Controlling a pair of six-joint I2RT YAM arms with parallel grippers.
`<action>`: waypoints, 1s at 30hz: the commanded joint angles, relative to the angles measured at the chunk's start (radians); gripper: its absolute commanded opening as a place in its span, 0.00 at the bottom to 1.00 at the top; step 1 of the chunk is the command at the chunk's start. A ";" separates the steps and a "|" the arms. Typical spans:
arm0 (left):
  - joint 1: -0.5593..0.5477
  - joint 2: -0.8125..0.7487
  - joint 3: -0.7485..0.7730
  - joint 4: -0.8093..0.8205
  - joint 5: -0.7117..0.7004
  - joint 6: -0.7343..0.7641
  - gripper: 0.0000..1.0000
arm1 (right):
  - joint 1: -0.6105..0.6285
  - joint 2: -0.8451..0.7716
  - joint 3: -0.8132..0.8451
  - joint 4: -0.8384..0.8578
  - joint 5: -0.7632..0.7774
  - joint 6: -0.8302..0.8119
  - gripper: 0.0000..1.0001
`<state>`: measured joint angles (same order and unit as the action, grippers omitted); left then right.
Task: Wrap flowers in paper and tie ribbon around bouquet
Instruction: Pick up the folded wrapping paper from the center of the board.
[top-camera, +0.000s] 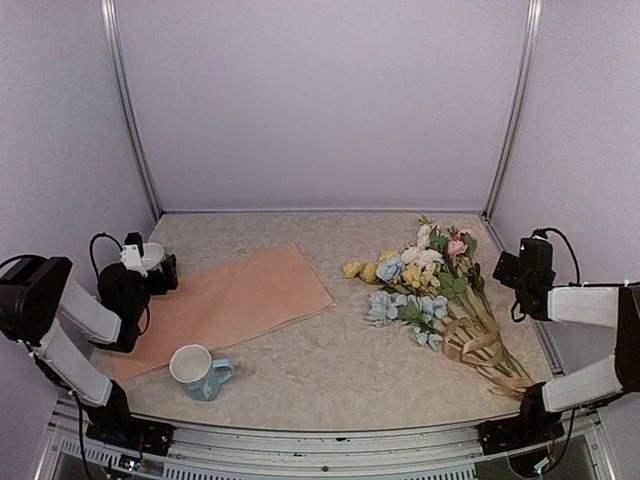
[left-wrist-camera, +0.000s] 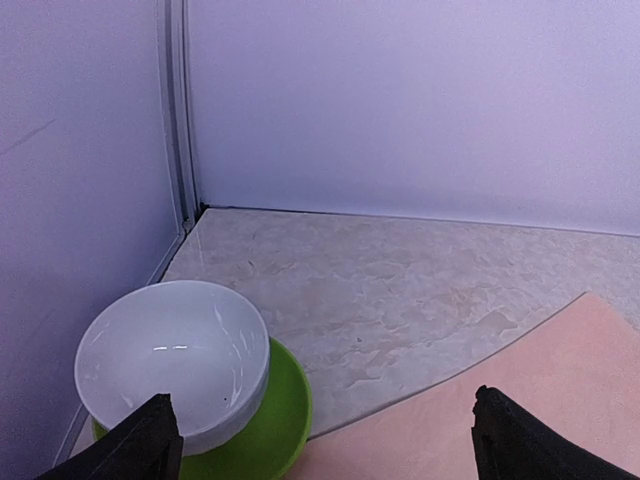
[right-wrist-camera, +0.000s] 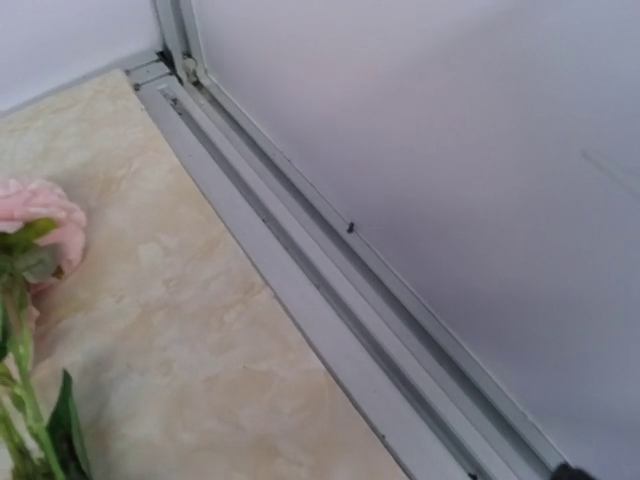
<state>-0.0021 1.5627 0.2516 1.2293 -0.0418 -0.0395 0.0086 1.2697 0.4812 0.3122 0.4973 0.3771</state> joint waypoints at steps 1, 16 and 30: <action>-0.038 -0.111 0.039 -0.099 -0.083 0.029 0.99 | -0.007 -0.065 0.005 0.029 -0.056 -0.051 1.00; -0.731 -0.569 0.479 -0.953 -0.417 0.193 0.90 | 0.412 0.030 0.547 -0.344 -0.646 -0.126 0.41; -1.064 -0.479 0.617 -1.185 -0.549 0.132 0.95 | 0.738 0.745 1.192 -0.759 -0.589 -0.021 0.34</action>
<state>-1.0626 1.0927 0.8604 0.1017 -0.5480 0.1322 0.7338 1.8950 1.5635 -0.2424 -0.1585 0.3328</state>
